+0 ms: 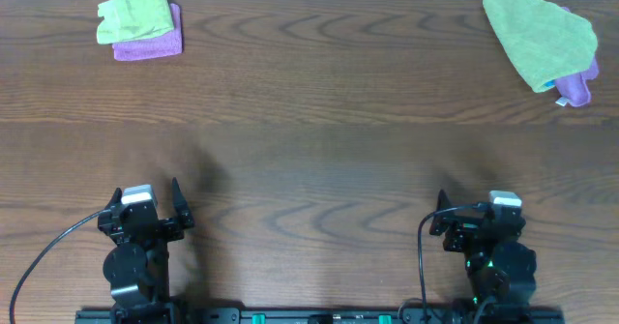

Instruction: Fold the cloth

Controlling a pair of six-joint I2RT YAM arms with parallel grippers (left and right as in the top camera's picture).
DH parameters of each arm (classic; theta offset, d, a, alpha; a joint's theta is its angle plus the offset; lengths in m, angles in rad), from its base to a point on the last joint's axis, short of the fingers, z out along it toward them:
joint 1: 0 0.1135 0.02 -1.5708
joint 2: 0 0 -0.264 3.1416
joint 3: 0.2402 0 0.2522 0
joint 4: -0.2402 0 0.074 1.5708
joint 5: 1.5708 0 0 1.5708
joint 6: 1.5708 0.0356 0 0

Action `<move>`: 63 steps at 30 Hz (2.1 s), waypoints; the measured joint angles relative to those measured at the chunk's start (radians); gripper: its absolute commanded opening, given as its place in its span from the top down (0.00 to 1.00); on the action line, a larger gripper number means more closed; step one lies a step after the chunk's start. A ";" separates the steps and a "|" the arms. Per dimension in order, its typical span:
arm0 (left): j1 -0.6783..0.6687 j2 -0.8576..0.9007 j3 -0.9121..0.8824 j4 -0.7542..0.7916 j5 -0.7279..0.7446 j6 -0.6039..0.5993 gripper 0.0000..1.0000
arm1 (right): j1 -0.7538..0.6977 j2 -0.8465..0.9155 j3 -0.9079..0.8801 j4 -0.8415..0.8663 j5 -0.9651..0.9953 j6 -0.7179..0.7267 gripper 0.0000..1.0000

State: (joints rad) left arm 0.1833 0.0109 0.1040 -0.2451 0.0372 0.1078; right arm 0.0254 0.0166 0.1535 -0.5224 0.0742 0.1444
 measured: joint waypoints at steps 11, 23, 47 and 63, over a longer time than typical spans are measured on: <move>0.000 0.000 0.000 0.000 0.000 0.000 0.05 | 0.000 0.000 0.000 0.000 0.000 0.000 0.01; 0.000 0.000 0.000 0.000 0.000 0.000 0.05 | 0.000 0.000 0.000 0.000 0.000 0.000 0.01; 0.000 0.000 0.000 0.000 0.000 0.000 0.04 | 0.000 0.006 -0.008 0.240 -0.046 0.024 0.01; 0.000 -0.001 -0.001 0.003 0.000 0.000 0.05 | -0.094 0.818 0.335 0.649 0.011 0.132 0.01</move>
State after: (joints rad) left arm 0.1837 0.0101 0.1032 -0.2424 0.0368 0.1078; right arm -0.0689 0.8349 0.4885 0.1261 0.0853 0.2768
